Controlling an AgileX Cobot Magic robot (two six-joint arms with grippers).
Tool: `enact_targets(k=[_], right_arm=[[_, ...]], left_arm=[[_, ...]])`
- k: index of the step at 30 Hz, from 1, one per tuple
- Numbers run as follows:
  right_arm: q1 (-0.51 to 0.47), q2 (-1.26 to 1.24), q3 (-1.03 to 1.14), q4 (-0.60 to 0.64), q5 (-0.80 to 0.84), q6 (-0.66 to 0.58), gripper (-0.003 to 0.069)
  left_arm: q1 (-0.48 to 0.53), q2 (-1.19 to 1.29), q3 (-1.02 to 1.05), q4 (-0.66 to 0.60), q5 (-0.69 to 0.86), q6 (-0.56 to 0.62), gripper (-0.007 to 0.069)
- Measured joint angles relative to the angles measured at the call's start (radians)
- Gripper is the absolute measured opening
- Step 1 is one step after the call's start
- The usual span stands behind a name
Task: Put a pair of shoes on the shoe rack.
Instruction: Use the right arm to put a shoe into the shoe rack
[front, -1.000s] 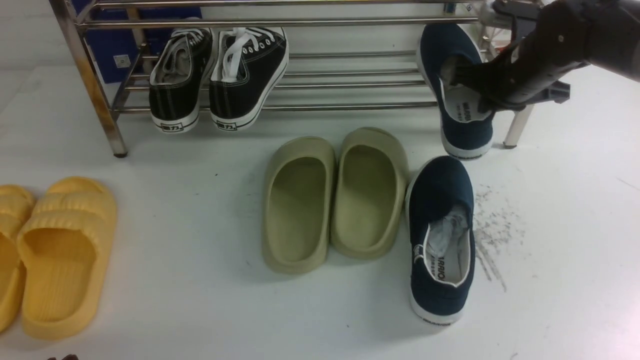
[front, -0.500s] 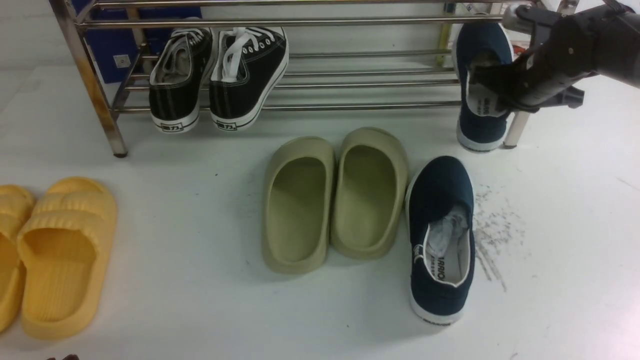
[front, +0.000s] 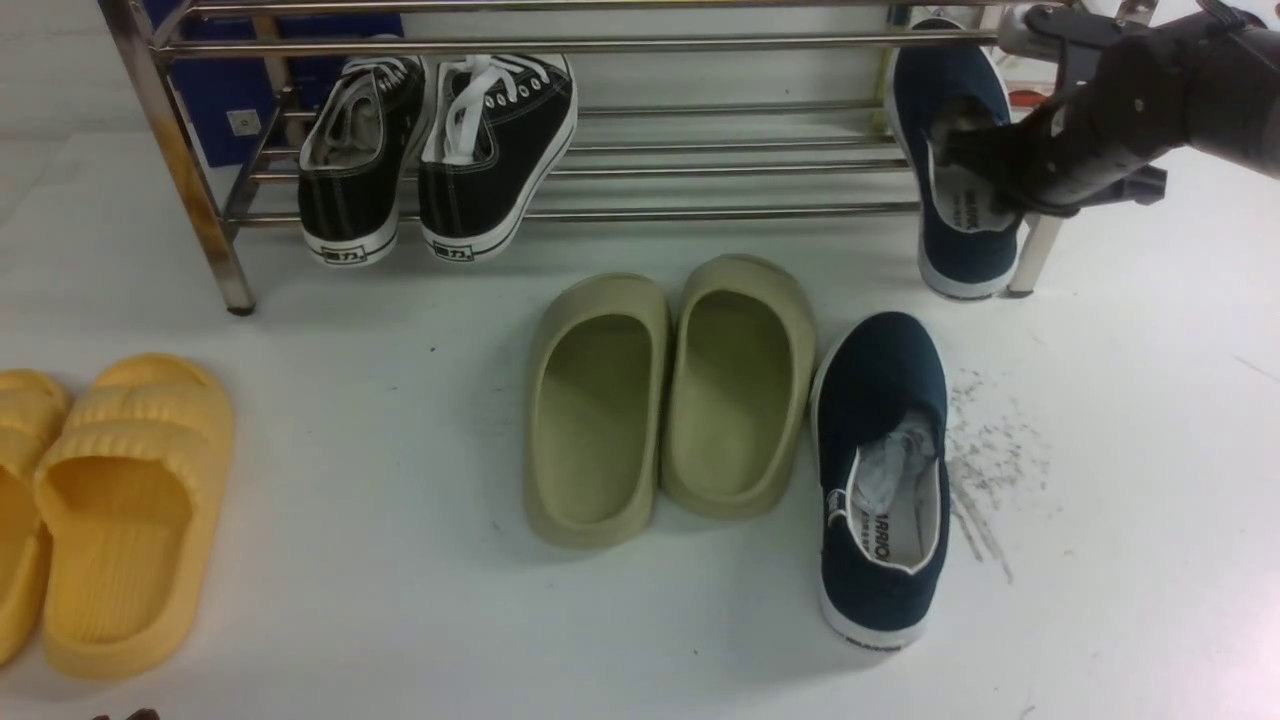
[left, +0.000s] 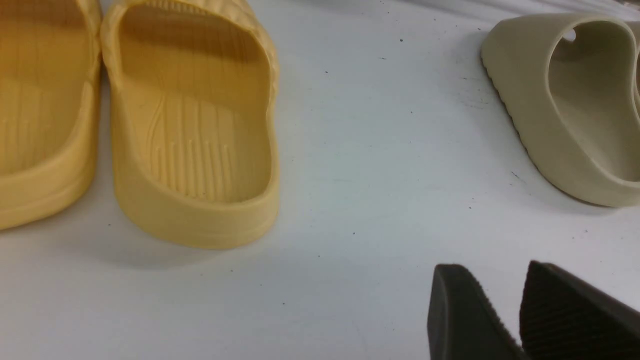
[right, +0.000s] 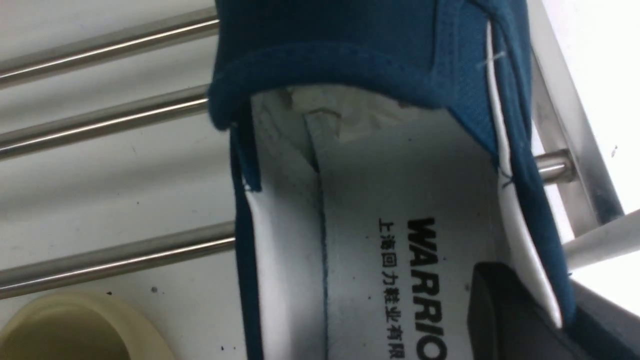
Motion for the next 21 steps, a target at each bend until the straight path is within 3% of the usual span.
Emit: enact_targets(k=[16, 21], right_arm=[[0.000, -0.001, -0.001, 0.016, -0.020, -0.020, 0.0090], [0.002, -0.016, -0.001, 0.020, -0.044, -0.055, 0.0141]], left_arm=[[0.000, 0.000, 0.000, 0.000, 0.000, 0.000, 0.0218], [0.000, 0.000, 0.000, 0.000, 0.000, 0.000, 0.0223]])
